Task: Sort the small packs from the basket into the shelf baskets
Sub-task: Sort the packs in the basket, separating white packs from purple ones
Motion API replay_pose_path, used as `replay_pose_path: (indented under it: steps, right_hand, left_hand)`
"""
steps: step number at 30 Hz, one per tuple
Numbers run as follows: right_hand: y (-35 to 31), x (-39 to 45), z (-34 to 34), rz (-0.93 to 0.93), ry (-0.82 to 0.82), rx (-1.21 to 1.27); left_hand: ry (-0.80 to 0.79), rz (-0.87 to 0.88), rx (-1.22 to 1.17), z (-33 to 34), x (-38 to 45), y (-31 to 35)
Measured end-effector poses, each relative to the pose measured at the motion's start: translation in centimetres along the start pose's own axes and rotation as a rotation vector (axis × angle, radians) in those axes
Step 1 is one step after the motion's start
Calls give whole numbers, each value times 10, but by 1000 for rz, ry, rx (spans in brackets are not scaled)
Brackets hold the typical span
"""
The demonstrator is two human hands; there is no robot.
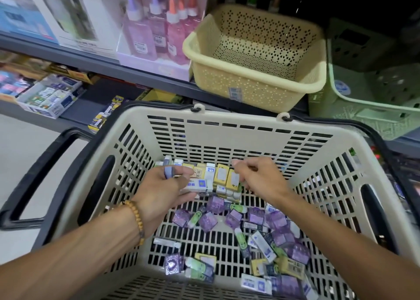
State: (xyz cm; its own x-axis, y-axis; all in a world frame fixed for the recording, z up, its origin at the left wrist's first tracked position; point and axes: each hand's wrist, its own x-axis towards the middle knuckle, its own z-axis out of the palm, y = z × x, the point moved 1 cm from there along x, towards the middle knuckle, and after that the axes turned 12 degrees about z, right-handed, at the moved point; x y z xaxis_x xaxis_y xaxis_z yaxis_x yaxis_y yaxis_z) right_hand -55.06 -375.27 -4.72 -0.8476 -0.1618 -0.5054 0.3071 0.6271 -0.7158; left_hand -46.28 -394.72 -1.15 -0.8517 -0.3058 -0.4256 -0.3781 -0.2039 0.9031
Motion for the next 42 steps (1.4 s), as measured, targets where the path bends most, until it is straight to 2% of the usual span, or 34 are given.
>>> replay_pose_path:
  steps: [3,4,7,9,11,13,16,21,24,28,30,32,33,38,40,42]
  right_hand:
    - [-14,-18,21,5,-341,24]
    - [-17,-20,28,16,-399,63]
    - [-23,-20,36,48,-408,216]
    - [-27,-14,35,81,-398,300]
    - [-35,-5,38,101,-376,258]
    - [-44,4,47,92,-359,109]
    - [-56,16,67,61,-305,-17]
    - [-62,20,90,134,-253,242]
    - [-59,9,84,88,-242,244]
    - [-53,-19,70,28,-457,71]
    - [-47,-32,69,30,-505,-16]
    - [-39,-39,62,29,-468,-80]
    - [-35,-43,55,25,-433,-124]
    - [-5,-58,10,48,-372,-198]
    - [4,-62,0,41,-349,-204]
    - [9,-64,-3,30,-335,-186]
  left_hand:
    - [9,-32,-60,-1,-1,1]
    - [1,-59,-81,-2,-2,1]
    - [-30,-162,-130,-15,-6,3]
    - [-27,-207,-79,-30,-9,3]
    - [-12,-230,-19,-42,-13,2]
    - [14,-245,-22,-46,-14,4]
    - [77,-222,-29,-47,-11,5]
    - [51,-184,54,-47,-8,6]
    - [48,-147,196,-45,-6,5]
    - [5,-73,169,-37,-3,6]
    - [-26,-67,123,-31,-4,2]
    - [-123,-79,246,-24,-8,-8]
    - [-209,-80,394,-21,-10,-14]
    - [-822,46,1269,-17,-15,-44]
    - [-994,-23,1420,-19,-14,-57]
    - [-1075,-61,1438,-19,-15,-70]
